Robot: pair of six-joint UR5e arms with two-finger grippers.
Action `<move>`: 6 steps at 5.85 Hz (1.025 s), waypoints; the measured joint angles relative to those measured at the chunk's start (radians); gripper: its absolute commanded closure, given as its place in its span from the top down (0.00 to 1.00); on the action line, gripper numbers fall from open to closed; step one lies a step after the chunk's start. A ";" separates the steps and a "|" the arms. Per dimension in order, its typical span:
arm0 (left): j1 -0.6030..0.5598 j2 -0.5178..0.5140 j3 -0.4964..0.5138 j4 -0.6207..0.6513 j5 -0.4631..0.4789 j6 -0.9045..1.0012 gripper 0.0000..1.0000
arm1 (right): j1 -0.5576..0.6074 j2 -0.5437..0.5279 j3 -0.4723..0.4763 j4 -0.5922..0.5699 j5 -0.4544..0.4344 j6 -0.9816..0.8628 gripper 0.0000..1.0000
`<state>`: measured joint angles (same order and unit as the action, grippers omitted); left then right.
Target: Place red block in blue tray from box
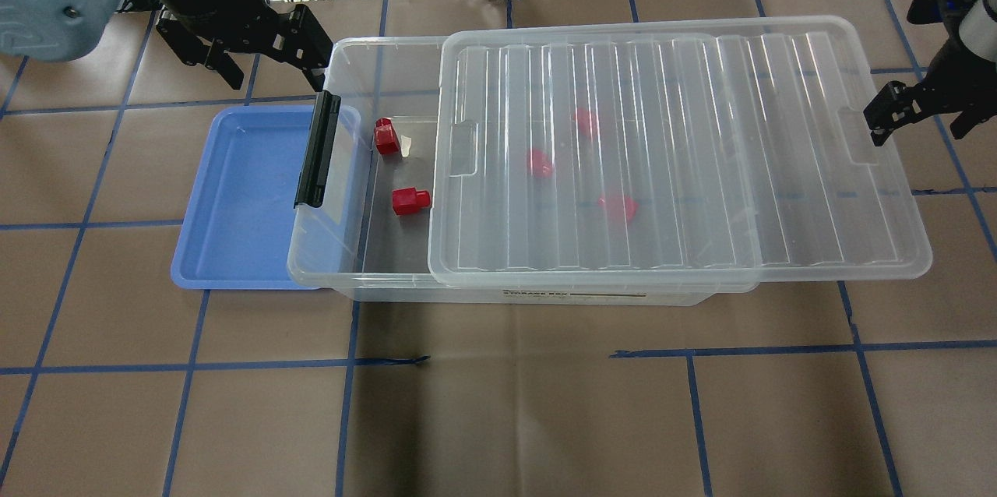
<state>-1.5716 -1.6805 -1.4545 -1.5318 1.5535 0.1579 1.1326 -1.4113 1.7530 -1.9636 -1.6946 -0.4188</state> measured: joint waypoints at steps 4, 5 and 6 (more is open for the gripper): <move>-0.001 0.006 -0.029 -0.001 0.009 0.556 0.98 | -0.037 0.000 0.000 -0.008 0.001 -0.014 1.00; -0.001 0.005 -0.033 -0.002 0.011 0.689 0.98 | -0.039 0.000 0.000 -0.008 0.001 -0.019 1.00; 0.000 0.000 -0.034 -0.003 0.011 0.829 0.98 | -0.041 0.000 -0.001 -0.008 0.001 -0.021 1.00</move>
<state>-1.5720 -1.6807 -1.4886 -1.5344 1.5645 0.9874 1.0919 -1.4113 1.7523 -1.9717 -1.6935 -0.4396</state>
